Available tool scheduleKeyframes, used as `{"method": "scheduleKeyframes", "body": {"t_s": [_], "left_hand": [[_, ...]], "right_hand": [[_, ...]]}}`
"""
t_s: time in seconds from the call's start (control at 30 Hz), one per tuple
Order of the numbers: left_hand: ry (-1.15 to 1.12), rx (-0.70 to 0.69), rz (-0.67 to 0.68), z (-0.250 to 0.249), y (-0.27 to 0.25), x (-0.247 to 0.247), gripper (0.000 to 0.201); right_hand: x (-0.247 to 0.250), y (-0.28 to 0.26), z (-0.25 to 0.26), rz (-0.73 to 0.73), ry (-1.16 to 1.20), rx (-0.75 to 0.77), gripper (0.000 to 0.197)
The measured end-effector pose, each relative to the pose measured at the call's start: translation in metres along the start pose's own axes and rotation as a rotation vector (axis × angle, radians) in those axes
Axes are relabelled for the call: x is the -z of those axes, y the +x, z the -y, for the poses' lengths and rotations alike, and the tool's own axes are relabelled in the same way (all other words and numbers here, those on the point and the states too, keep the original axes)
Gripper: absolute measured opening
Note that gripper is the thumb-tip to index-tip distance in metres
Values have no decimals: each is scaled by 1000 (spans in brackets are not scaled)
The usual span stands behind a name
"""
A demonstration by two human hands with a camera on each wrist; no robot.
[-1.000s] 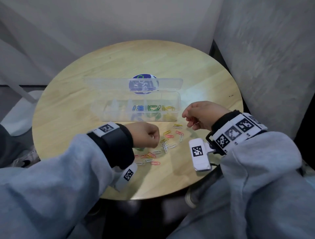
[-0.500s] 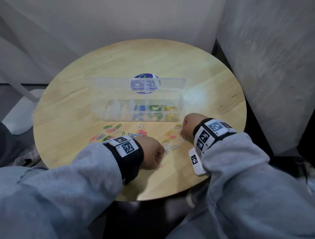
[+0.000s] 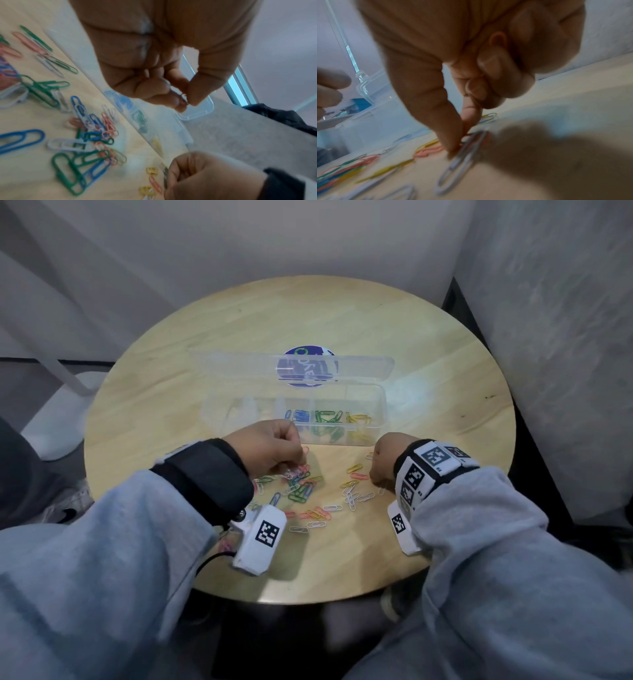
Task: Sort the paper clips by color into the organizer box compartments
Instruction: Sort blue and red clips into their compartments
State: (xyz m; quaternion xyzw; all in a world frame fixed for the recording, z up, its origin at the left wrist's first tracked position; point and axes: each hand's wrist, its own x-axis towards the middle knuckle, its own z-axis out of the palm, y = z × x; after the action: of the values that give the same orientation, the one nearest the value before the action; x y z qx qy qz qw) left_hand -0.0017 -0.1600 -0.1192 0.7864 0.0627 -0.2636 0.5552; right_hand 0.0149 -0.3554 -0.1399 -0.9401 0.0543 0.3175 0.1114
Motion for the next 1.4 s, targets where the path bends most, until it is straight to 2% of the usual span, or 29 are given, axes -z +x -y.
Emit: {"method": "scheduleKeyframes", "body": {"t_s": [0.07, 0.17, 0.4, 0.57, 0.67, 0.77, 0.87, 0.93, 1.0, 1.1, 1.17, 1.23, 1.33, 1.4], "left_hand": [[-14, 31, -21, 0, -1, 2, 32], [34, 117, -14, 2, -1, 1, 35], [129, 255, -11, 5, -1, -5, 31], [510, 187, 31, 11, -2, -2, 14], [740, 129, 43, 15, -6, -5, 7], [888, 144, 62, 21, -11, -12, 9], [1047, 132, 64, 27, -12, -17, 13], [1097, 122, 58, 29, -12, -18, 16], [1107, 127, 63, 31, -10, -17, 19], [1104, 129, 70, 32, -7, -17, 21], [1090, 125, 80, 32, -6, -16, 21], [1040, 126, 83, 32, -7, -14, 21], [811, 160, 77, 28, -7, -6, 19], [526, 183, 90, 24, -7, -1, 20]], "right_hand": [[4, -2, 4, 54, -85, -25, 24], [6, -3, 4, 34, -56, -11, 10], [14, -12, -7, 57, 185, 58, 15], [16, -16, -6, 71, 318, 130, 12], [14, -14, -4, 147, 482, 98, 19], [11, -10, -1, 199, 576, 42, 29], [10, -8, 1, 230, 595, -34, 19], [10, -8, 3, 245, 561, -32, 16], [9, -6, 3, 198, 402, 30, 13], [7, -8, 1, 32, 104, 75, 7], [5, -8, 1, -33, -3, 75, 10], [3, -5, 2, -37, -56, 88, 14], [2, -5, 7, -34, -100, 127, 2], [0, -4, 11, -22, -131, 149, 9]]}}
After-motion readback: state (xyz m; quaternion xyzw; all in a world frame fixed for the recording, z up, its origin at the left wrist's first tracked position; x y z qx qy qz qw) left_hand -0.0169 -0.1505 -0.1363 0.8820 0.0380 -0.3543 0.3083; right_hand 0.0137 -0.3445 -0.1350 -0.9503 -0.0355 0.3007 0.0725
